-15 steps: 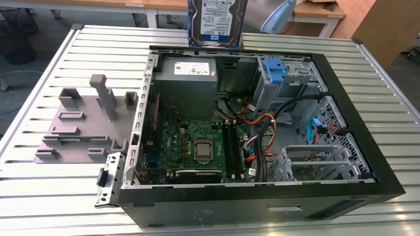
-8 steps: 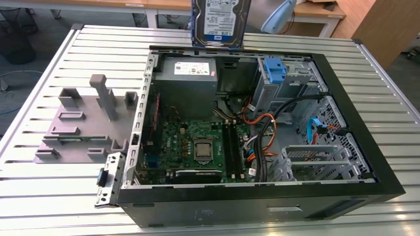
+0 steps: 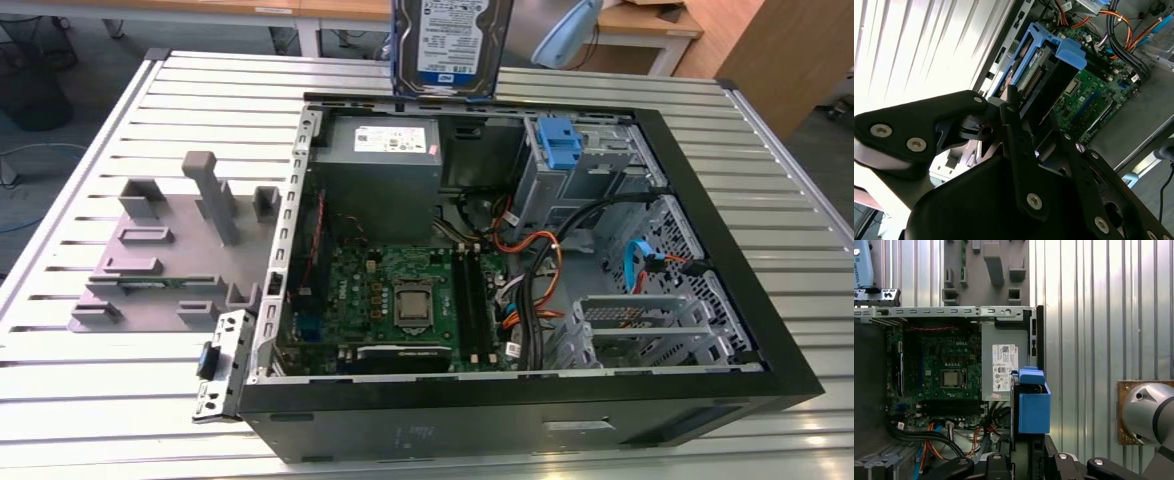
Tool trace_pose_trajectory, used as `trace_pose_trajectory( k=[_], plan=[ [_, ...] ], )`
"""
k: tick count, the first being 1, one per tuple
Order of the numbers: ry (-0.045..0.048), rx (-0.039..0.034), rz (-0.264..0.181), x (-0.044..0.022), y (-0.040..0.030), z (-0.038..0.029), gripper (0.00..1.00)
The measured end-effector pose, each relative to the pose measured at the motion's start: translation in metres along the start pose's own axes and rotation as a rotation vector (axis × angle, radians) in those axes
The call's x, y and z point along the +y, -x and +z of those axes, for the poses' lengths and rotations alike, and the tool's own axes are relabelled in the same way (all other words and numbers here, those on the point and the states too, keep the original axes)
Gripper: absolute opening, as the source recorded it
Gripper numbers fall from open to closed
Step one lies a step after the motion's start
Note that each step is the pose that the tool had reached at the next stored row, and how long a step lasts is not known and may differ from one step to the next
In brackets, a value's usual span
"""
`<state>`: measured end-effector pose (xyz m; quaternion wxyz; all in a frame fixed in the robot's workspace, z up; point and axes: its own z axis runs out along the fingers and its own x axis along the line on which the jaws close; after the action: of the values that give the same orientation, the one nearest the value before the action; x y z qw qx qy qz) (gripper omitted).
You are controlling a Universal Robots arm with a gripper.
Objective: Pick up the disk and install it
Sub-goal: 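Pick up the disk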
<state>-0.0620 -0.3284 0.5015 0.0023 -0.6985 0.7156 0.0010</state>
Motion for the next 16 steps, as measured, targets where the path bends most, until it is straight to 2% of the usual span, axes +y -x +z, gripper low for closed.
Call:
trace_pose_trajectory(
  k=[6, 13, 16],
  plan=[
    [0.0, 0.0, 0.0, -0.0002, -0.0081, 0.0001, 0.35],
    [0.0, -0.0001, 0.0, -0.0006, -0.0234, 0.0002, 0.35],
    [0.0, -0.0001, 0.0, -0.0006, -0.0243, 0.0002, 0.35]
  ],
)
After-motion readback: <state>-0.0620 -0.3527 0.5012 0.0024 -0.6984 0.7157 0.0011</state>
